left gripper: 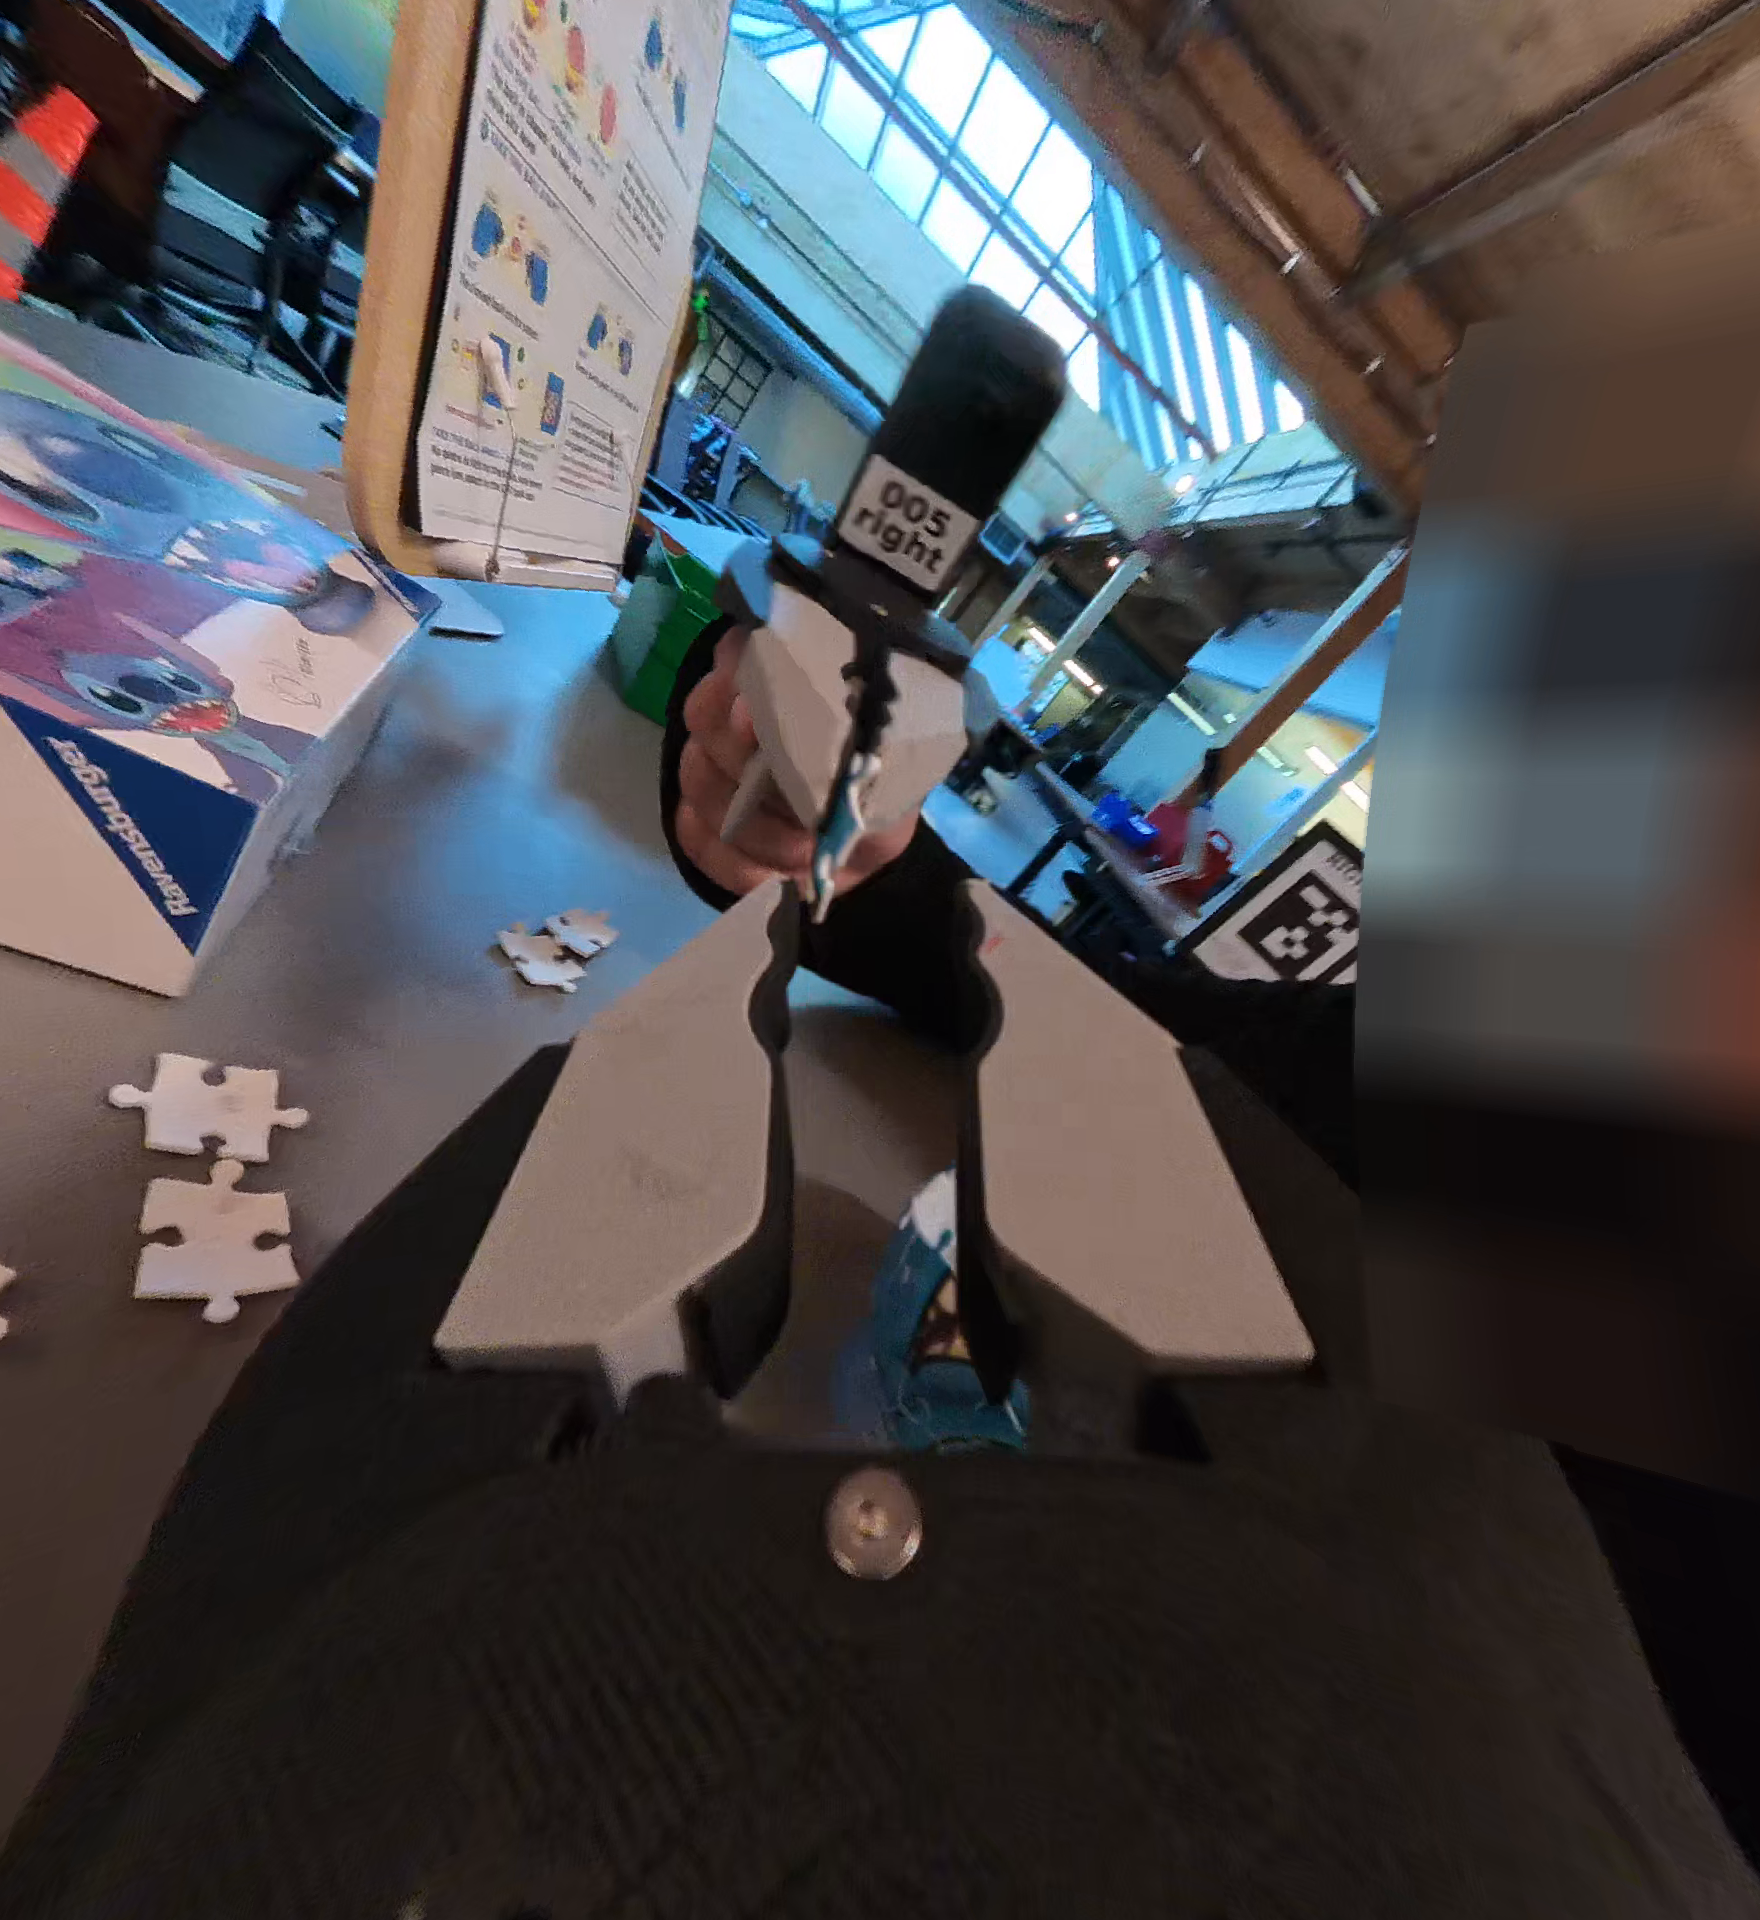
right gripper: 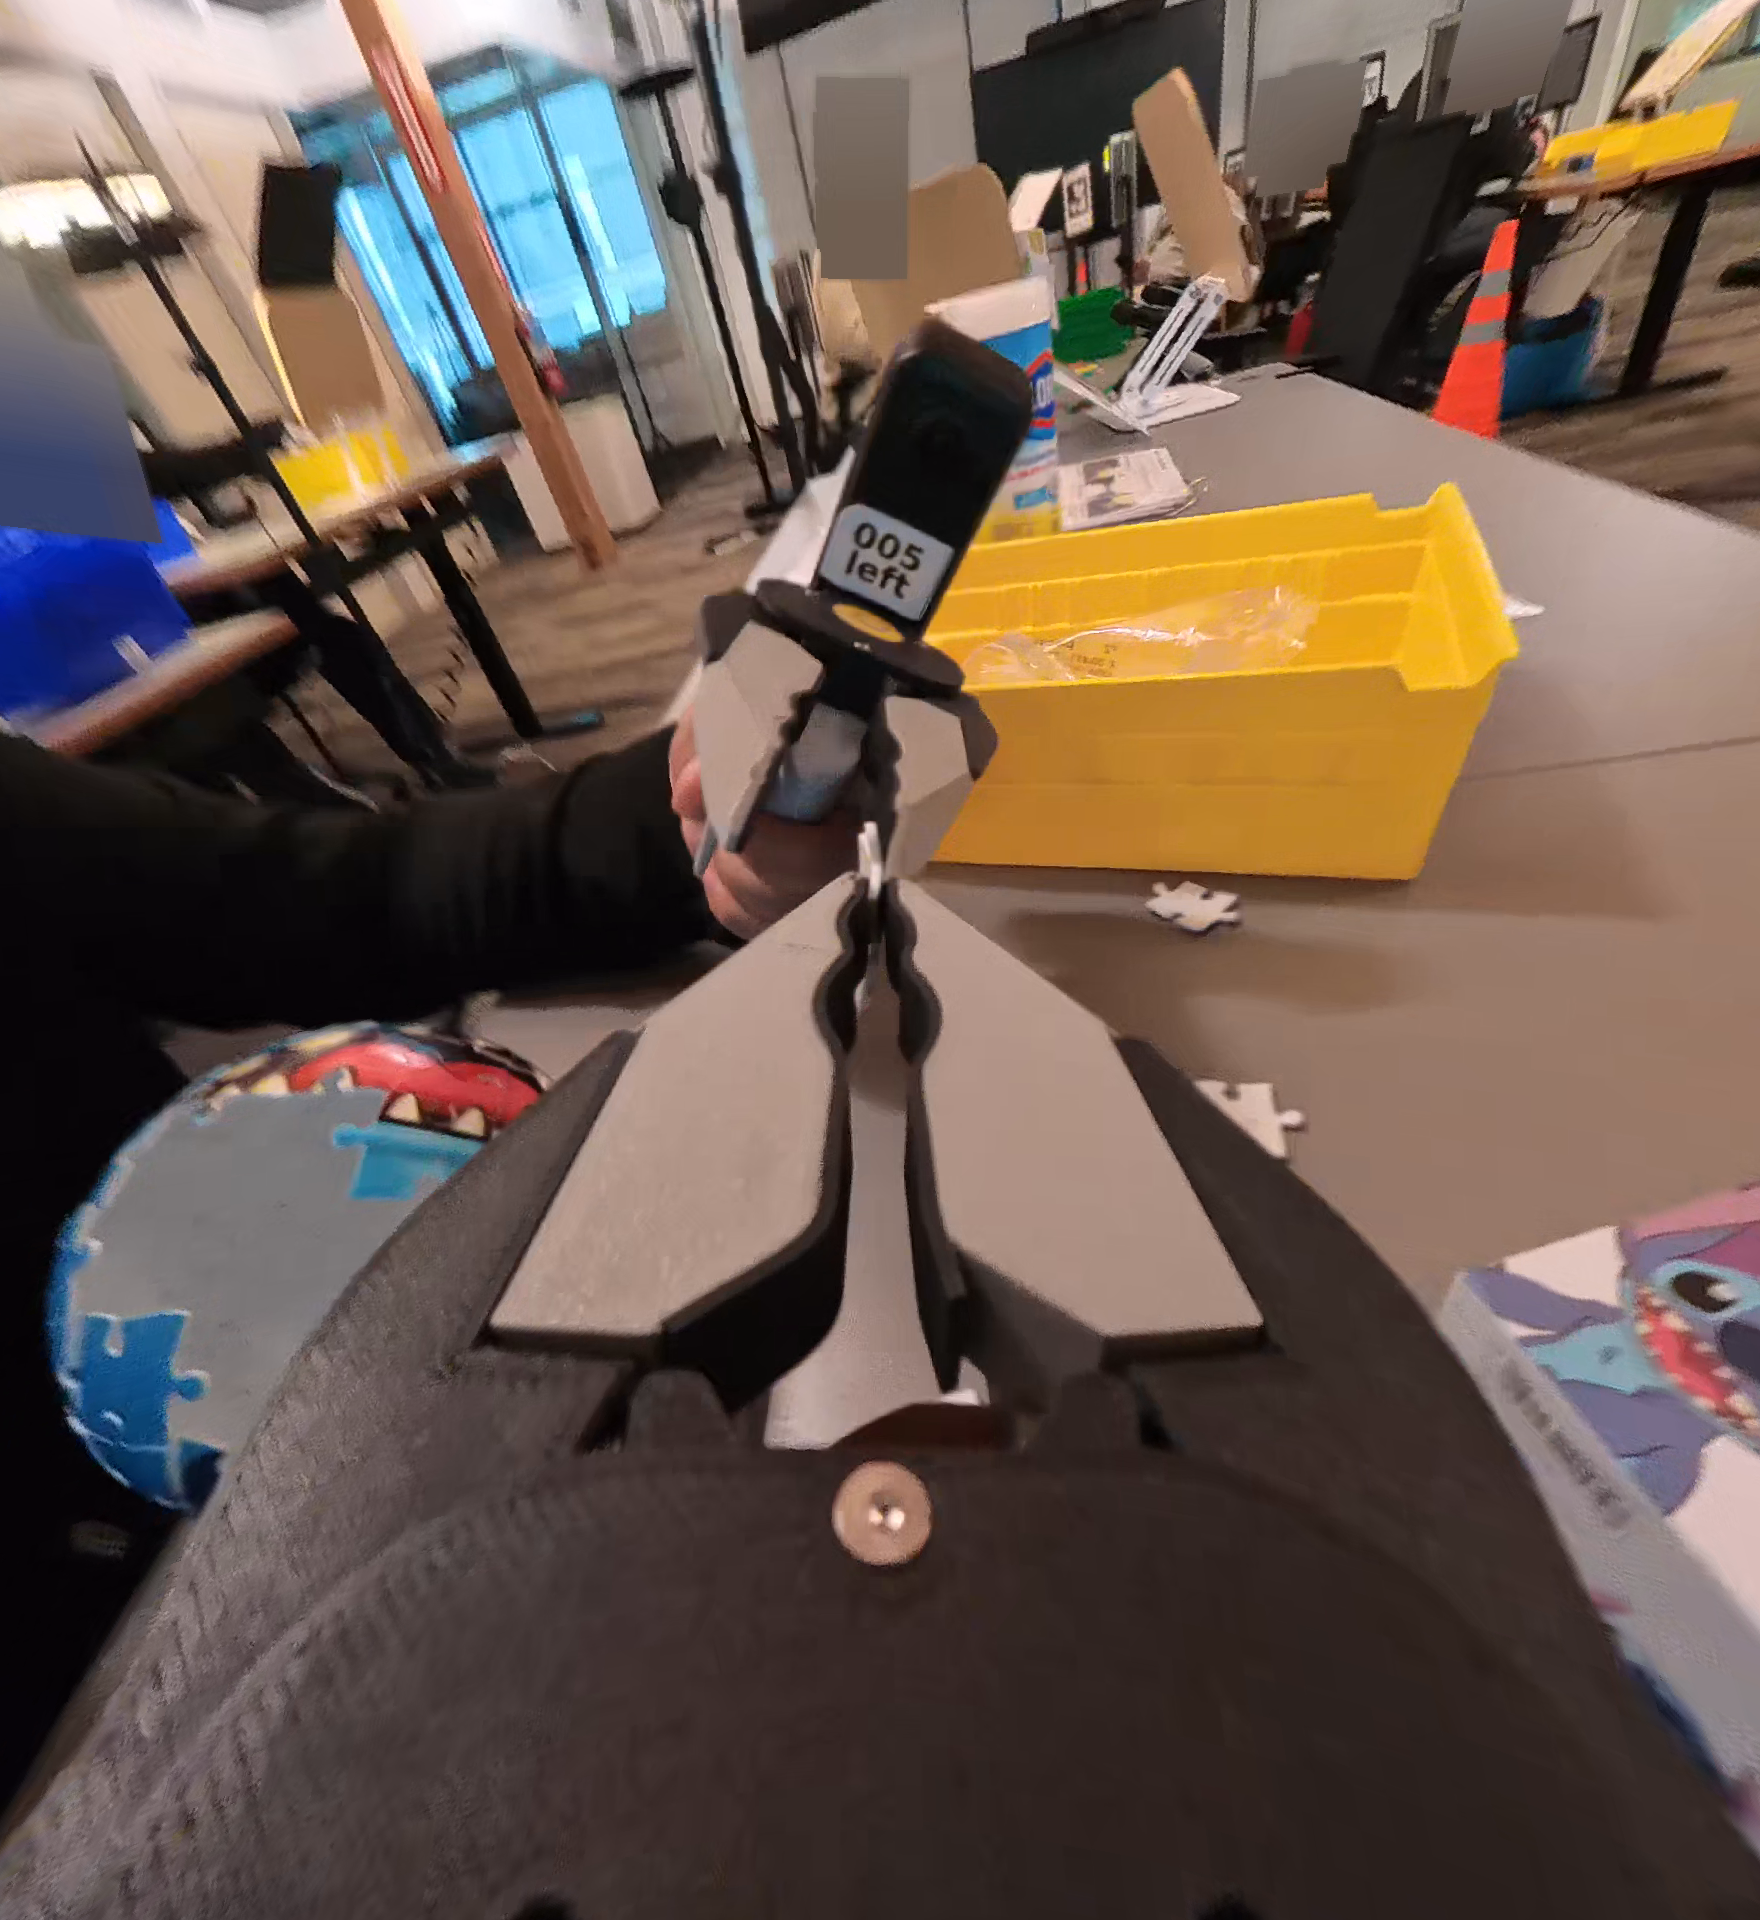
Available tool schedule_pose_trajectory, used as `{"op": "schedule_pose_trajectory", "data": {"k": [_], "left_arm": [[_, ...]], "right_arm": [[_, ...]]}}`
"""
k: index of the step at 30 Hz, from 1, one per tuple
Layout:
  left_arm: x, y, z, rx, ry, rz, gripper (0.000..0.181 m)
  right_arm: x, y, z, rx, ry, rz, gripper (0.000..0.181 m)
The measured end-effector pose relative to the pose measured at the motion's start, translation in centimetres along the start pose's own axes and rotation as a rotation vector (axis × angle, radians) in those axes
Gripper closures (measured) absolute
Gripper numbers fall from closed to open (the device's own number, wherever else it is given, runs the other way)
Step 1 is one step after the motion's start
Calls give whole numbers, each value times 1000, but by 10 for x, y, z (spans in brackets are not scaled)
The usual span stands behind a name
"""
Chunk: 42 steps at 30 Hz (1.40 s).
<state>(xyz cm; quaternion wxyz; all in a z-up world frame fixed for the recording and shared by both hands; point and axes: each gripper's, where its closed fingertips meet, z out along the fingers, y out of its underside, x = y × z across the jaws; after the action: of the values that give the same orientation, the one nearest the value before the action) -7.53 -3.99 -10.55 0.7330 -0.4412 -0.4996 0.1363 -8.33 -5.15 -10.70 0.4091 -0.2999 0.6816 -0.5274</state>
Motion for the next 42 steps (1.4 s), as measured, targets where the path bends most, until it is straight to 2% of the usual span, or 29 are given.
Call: {"op": "schedule_pose_trajectory", "data": {"k": [3,7,16,24,33,42], "left_arm": [[-4,4,6,-22,-71,76,161],[-11,14,10,-77,-149,174,181],[-15,15,6,-77,-167,169,178],[-11,20,20,-47,-128,153,181],[-17,27,19,-105,-185,220,181],[-19,40,11,-191,-205,209,181]], "right_arm": [[-2,-1,2,61,-75,126,181],[-2,-1,4,88,-97,183,181],[-5,11,11,-17,-83,179,181],[-11,11,11,-90,-27,161,181],[-8,22,5,-123,-43,144,181],[-13,40,-4,-197,-88,146,181]]}}
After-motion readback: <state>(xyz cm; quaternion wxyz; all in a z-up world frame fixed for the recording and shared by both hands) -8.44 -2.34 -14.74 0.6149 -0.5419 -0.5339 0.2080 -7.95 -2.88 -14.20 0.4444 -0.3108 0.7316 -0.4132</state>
